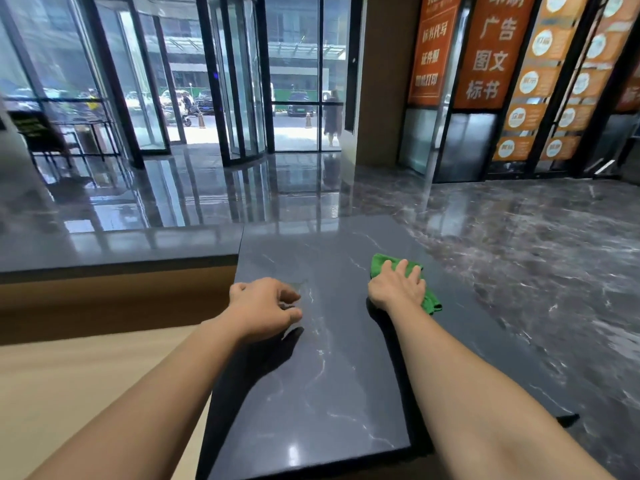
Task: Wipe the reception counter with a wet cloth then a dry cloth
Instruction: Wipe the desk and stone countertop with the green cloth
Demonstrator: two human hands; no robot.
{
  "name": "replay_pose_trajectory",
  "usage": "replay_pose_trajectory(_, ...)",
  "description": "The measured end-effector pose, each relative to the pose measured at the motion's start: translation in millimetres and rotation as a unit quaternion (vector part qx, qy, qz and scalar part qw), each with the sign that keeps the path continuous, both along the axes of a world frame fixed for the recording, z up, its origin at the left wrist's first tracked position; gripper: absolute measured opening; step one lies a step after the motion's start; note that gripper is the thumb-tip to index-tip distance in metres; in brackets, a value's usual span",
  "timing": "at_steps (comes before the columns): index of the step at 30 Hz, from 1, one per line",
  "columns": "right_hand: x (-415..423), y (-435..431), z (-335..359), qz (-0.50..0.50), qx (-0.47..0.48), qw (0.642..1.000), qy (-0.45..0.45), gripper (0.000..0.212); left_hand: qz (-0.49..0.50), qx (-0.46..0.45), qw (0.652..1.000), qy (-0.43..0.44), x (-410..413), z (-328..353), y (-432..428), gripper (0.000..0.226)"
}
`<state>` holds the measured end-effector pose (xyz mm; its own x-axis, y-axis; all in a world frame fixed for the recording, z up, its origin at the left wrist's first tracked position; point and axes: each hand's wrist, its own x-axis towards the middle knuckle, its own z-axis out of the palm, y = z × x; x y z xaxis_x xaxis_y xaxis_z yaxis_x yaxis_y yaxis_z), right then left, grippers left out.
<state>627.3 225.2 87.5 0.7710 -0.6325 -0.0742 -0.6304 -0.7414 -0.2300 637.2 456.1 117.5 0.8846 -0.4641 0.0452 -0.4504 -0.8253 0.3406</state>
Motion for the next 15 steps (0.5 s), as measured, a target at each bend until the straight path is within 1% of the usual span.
replay_pose_trajectory(2, 25, 2, 1, 0.018, -0.001, 1.000, 0.001, 0.062, 0.027, -0.058, 0.998, 0.025, 16, -2, 9, 0.040)
replay_pose_trajectory(4, 47, 4, 1, 0.037, 0.001, 0.999, 0.001, 0.062, 0.065, -0.141, 0.986, 0.065, 33, -10, 21, 0.045)
replay_pose_trajectory(5, 59, 6, 1, 0.048, 0.003, 0.999, 0.000, 0.062, 0.092, -0.185, 0.975, 0.082, 40, -15, 28, 0.049)
replay_pose_trajectory(7, 82, 11, 0, 0.065, 0.003, 0.998, -0.005, 0.062, 0.155, -0.274, 0.943, 0.112, 51, -21, 39, 0.056)
replay_pose_trajectory(9, 103, 21, 0, 0.082, 0.000, 0.997, -0.008, 0.061, 0.221, -0.357, 0.892, 0.166, 55, -24, 46, 0.058)
replay_pose_trajectory(11, 123, 37, 1, 0.104, 0.002, 0.994, -0.012, 0.061, 0.278, -0.418, 0.834, 0.229, 60, -28, 49, 0.056)
replay_pose_trajectory(13, 140, 60, 1, 0.133, 0.007, 0.991, -0.018, 0.061, 0.314, -0.483, 0.761, 0.297, 66, -35, 52, 0.053)
replay_pose_trajectory(15, 151, 89, 1, 0.171, 0.007, 0.985, -0.027, 0.060, 0.321, -0.556, 0.683, 0.347, 70, -42, 52, 0.042)
